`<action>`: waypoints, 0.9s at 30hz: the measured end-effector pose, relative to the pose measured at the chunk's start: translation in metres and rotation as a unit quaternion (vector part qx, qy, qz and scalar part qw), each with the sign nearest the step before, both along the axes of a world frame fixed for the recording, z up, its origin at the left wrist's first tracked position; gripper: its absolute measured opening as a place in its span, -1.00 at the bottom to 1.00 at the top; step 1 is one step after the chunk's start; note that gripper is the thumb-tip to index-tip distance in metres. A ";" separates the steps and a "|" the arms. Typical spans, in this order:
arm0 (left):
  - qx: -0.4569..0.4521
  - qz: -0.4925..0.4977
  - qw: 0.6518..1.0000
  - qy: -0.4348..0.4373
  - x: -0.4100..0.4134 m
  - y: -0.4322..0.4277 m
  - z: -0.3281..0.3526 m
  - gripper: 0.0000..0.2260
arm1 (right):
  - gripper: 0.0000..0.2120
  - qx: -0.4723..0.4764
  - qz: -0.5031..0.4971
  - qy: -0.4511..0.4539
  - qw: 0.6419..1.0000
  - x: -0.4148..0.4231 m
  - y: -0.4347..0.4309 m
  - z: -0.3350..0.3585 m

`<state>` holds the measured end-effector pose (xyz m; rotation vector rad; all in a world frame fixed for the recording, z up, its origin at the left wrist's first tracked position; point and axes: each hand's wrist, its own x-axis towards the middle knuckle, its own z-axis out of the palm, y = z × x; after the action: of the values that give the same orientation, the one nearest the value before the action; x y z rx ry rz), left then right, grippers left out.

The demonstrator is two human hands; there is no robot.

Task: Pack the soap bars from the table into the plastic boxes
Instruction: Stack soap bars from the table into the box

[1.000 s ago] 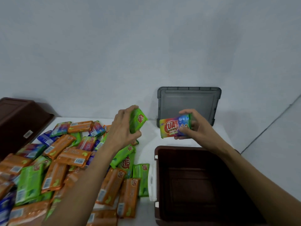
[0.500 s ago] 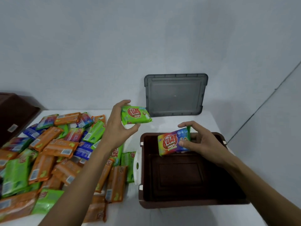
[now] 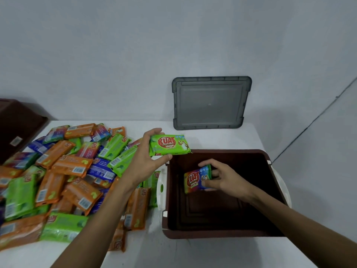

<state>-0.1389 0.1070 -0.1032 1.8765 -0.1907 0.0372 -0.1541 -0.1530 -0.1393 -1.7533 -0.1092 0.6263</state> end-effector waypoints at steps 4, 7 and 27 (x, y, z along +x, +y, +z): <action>-0.007 0.002 1.000 0.006 0.000 0.000 -0.005 -0.41 | -0.59 -0.139 0.030 -0.045 0.989 0.009 -0.005 -0.009; -0.013 0.001 1.000 0.007 0.000 0.000 -0.007 -0.41 | -0.55 -0.251 0.034 -0.105 0.962 0.010 -0.007 -0.014; -0.039 -0.021 0.998 0.037 0.000 0.005 -0.009 -0.41 | -0.50 -0.284 0.014 -0.125 0.951 0.003 0.014 -0.034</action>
<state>-0.1390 0.1124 -0.1127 1.7921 -0.1750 -0.0526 -0.1511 -0.1392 -0.1733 -2.3919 -0.1393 0.4775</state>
